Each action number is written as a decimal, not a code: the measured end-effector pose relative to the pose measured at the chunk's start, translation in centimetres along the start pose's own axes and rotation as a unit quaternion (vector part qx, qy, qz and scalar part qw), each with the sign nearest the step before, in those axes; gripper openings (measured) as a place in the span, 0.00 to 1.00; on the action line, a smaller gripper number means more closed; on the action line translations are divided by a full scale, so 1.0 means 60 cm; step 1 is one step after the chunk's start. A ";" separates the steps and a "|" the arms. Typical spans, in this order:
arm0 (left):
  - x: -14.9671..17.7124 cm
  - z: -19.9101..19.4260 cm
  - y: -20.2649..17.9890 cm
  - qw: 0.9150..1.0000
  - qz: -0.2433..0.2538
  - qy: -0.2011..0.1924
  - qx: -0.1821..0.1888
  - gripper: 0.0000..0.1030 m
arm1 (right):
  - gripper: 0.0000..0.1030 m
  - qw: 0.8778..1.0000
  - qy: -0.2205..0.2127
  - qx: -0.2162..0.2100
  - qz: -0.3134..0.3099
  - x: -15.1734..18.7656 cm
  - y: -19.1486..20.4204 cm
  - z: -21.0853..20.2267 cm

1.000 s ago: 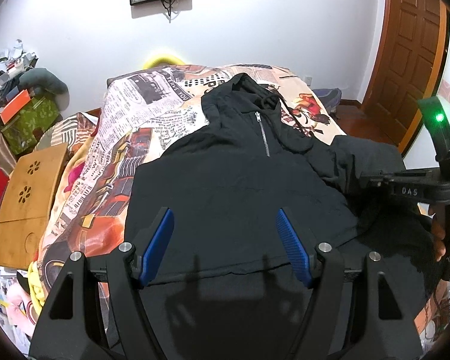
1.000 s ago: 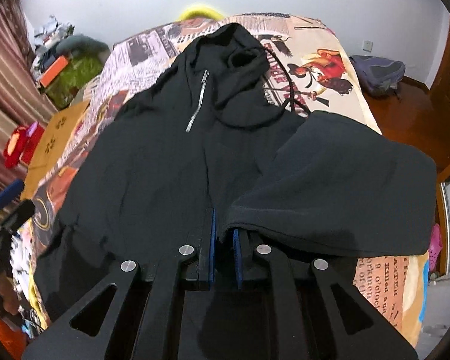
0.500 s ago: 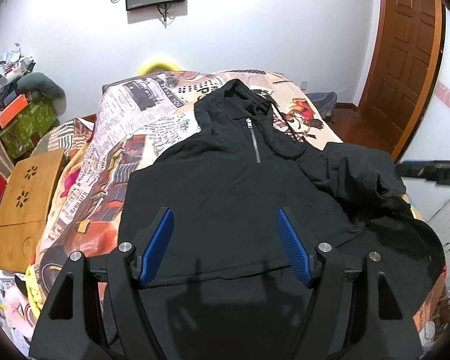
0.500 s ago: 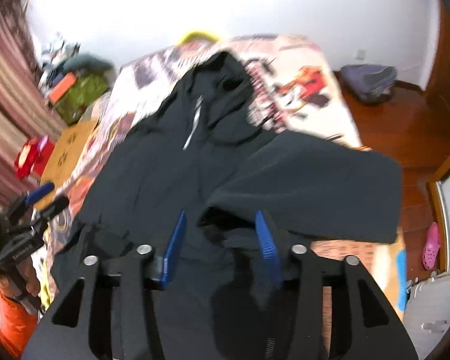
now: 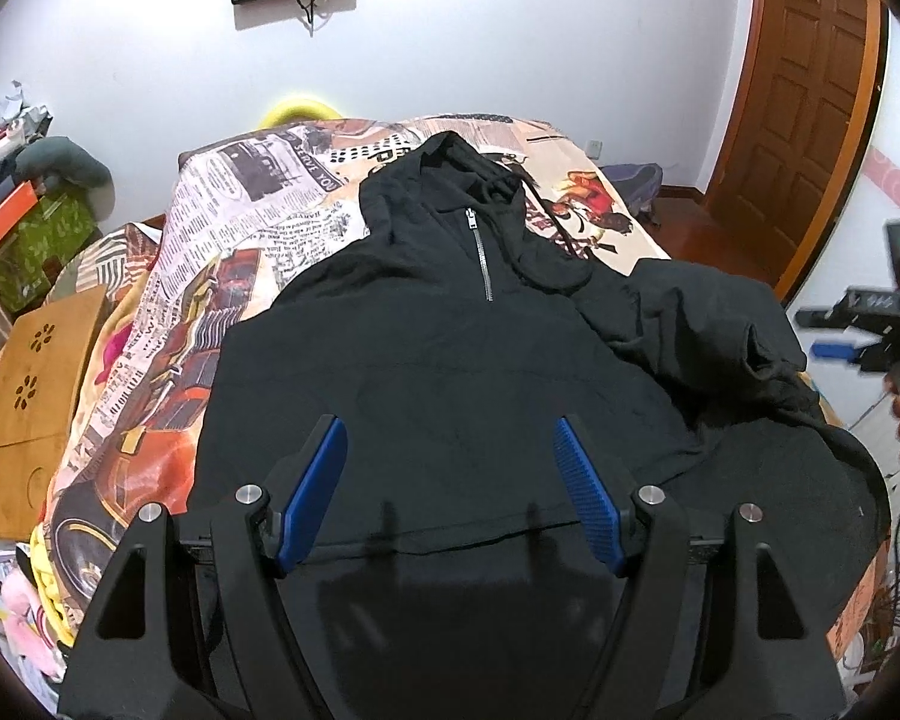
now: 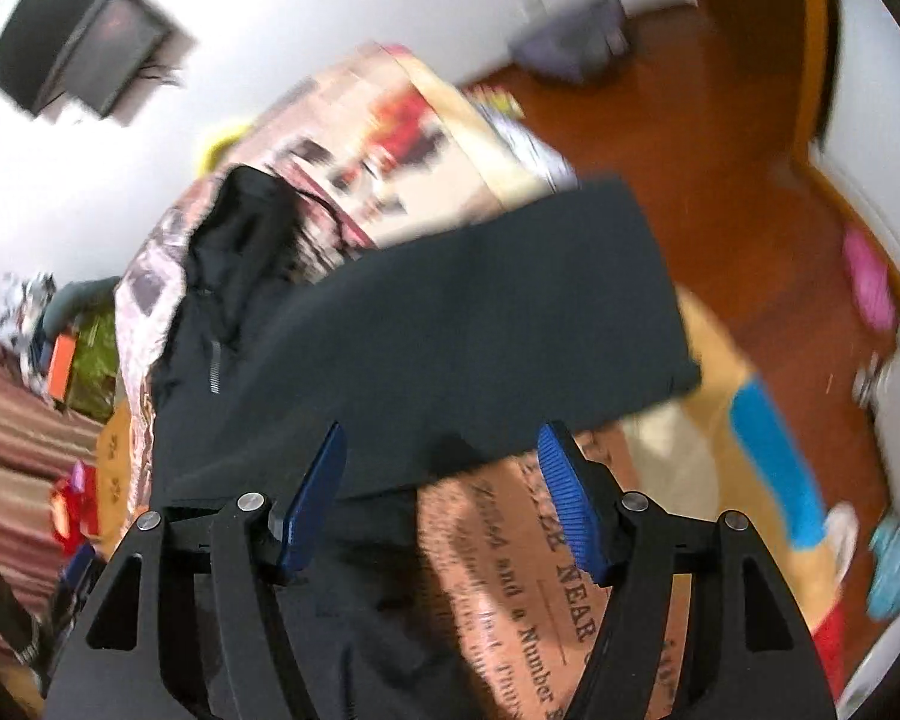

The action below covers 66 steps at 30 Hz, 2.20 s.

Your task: Fold large clothes

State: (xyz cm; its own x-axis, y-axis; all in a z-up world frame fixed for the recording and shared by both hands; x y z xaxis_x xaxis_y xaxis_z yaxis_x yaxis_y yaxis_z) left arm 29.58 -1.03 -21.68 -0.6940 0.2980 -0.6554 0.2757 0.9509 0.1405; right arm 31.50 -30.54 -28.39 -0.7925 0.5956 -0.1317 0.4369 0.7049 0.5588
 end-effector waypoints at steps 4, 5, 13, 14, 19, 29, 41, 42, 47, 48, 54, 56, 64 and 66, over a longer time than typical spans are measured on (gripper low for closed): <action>0.006 0.005 0.007 1.000 -0.004 0.006 -0.002 0.69 | 0.61 0.999 0.011 -0.001 0.047 -0.014 -0.035 0.037; 0.007 0.007 0.008 1.000 -0.005 0.007 -0.003 0.69 | 0.61 0.999 0.010 0.001 0.046 -0.021 -0.037 0.040; 0.038 0.022 0.018 0.999 0.004 0.030 -0.023 0.69 | 0.13 0.999 -0.023 0.008 0.045 -0.066 -0.026 0.037; 0.042 0.023 0.020 0.999 0.004 0.032 -0.024 0.69 | 0.10 0.999 -0.035 0.011 0.033 -0.069 -0.017 0.024; 0.055 0.020 0.036 0.999 -0.008 0.035 -0.025 0.69 | 0.06 0.995 -0.090 0.008 -0.042 -0.068 0.061 -0.030; 0.063 -0.021 0.091 0.998 -0.042 0.009 -0.044 0.69 | 0.06 0.966 -0.090 -0.114 -0.211 0.051 0.350 -0.124; 0.139 -0.089 0.199 0.992 -0.099 0.006 -0.083 0.69 | 0.06 0.920 0.075 -0.088 -0.375 0.356 0.467 0.079; 0.149 -0.092 0.207 0.991 -0.104 0.009 -0.086 0.69 | 0.06 0.915 0.088 -0.079 -0.386 0.374 0.467 0.095; 0.197 -0.100 0.239 0.987 -0.129 0.025 -0.092 0.69 | 0.06 0.891 0.133 -0.045 -0.432 0.453 0.448 0.145; 0.204 -0.100 0.242 0.987 -0.131 0.028 -0.092 0.69 | 0.06 0.887 0.146 -0.042 -0.436 0.462 0.443 0.148; 0.236 -0.084 0.239 0.985 -0.151 0.047 -0.070 0.69 | 0.06 0.881 0.170 -0.028 -0.441 0.470 0.421 0.126; 0.237 -0.078 0.231 0.985 -0.156 0.048 -0.054 0.69 | 0.07 0.883 0.151 -0.022 -0.445 0.448 0.412 0.107; 0.212 -0.023 0.188 0.974 -0.216 0.051 0.055 0.69 | 0.54 0.899 -0.005 0.008 -0.437 0.296 0.355 -0.002; 0.207 -0.005 0.180 0.968 -0.231 0.056 0.080 0.69 | 0.54 0.904 -0.027 0.022 -0.425 0.258 0.328 -0.024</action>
State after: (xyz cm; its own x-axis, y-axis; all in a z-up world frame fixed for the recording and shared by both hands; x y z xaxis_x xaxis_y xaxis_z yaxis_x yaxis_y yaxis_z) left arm 23.76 12.97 -28.07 -0.8330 -0.1401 -0.5352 0.0122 0.9625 -0.2710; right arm 27.21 -8.01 -18.24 -0.8286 -0.1527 -0.5386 -0.3036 0.9309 0.2031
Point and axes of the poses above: each gripper's, at about its wrist camera, not at the fingertips, and z roughly the way its jaws point, y to its left, x to its underside, the point moved 9 cm from there along z, roughly the way its jaws point, and after that the axes turned 15 degrees about z, right-handed, at the moved point
